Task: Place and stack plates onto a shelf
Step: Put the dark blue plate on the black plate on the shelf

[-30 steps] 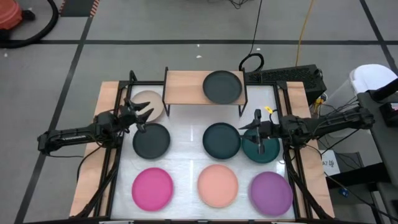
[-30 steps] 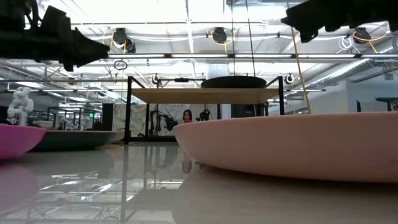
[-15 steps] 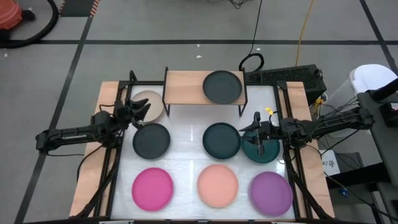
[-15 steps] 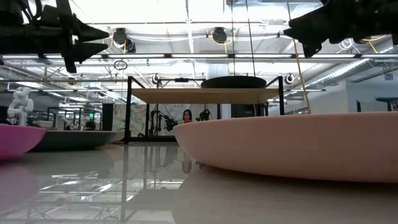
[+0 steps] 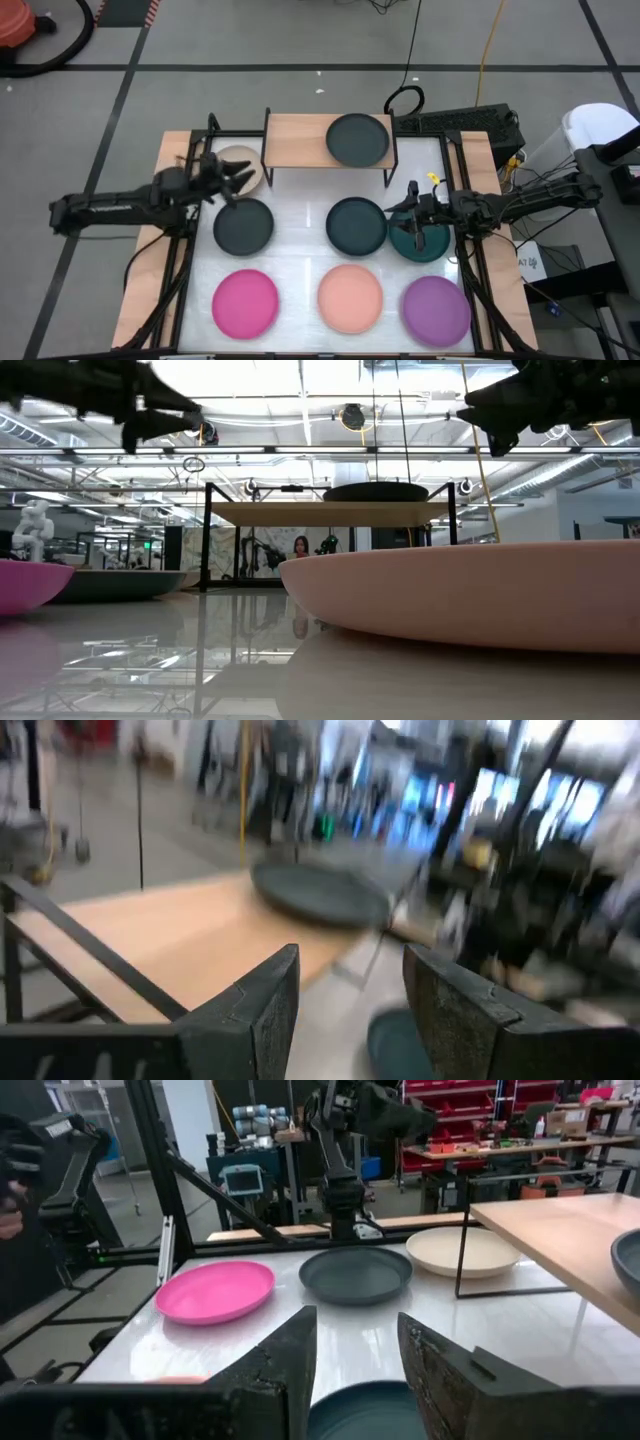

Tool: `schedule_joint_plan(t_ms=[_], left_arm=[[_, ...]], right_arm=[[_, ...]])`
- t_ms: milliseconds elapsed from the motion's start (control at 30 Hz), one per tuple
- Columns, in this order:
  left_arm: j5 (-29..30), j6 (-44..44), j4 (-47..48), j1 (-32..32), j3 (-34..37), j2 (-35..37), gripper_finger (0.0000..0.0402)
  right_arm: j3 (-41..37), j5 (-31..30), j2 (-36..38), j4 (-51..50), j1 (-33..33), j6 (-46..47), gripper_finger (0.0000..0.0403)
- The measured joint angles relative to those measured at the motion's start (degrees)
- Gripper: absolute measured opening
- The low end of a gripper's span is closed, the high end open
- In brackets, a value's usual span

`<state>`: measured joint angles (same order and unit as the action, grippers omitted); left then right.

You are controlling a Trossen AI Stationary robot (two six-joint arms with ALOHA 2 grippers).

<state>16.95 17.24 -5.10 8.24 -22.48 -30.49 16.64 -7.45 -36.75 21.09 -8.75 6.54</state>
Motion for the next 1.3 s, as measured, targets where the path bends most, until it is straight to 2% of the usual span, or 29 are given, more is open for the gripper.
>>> schedule_joint_plan(t_ms=[100,200,400,533,633,700,833,1100,1167,1300], left_arm=[[0.02,-0.2,4.97,-2.12,-7.91,-11.38,0.0184],[-0.02,-0.55,5.18,-4.36,-12.36,-21.81,0.0184],[0.03,0.09,0.86,-6.02,-13.79,-39.09,0.0184],[0.38,9.74,-3.74,-5.99,-13.73,-49.66,0.0184],[-0.73,11.17,-10.63,-5.59,-13.73,-55.92,0.0184],[-3.68,7.71,-13.47,-5.9,-14.43,-59.21,0.0184],[-8.52,-2.46,-12.6,-7.92,-19.02,-62.84,0.0184],[-9.42,-30.47,-7.81,-15.24,-30.26,-67.99,0.0184],[-8.96,-33.15,-8.72,-16.36,-31.68,-70.16,0.0184],[-7.1,-33.11,-7.97,-17.02,-33.45,-73.93,0.0184]], right_arm=[[0.0,0.01,0.0,0.56,0.0,-0.21,0.0123],[0.0,0.01,0.0,0.52,0.0,-0.15,0.0123],[0.0,-0.01,0.0,0.55,-1.58,-0.46,0.0123],[0.0,-0.08,-0.02,0.79,-2.79,-1.44,0.0123],[0.0,-0.22,0.0,0.98,-3.44,-1.66,0.0123],[0.0,-0.27,-0.02,0.98,-3.68,-1.66,0.0123],[0.0,-0.29,-0.02,1.42,-3.76,-1.61,0.0123],[0.0,-0.4,-0.02,1.49,-3.76,-1.44,0.0123],[0.02,-0.4,-0.02,1.65,-3.76,-1.35,0.0123],[0.02,-0.27,-0.02,1.66,-3.76,-1.21,0.0123]])
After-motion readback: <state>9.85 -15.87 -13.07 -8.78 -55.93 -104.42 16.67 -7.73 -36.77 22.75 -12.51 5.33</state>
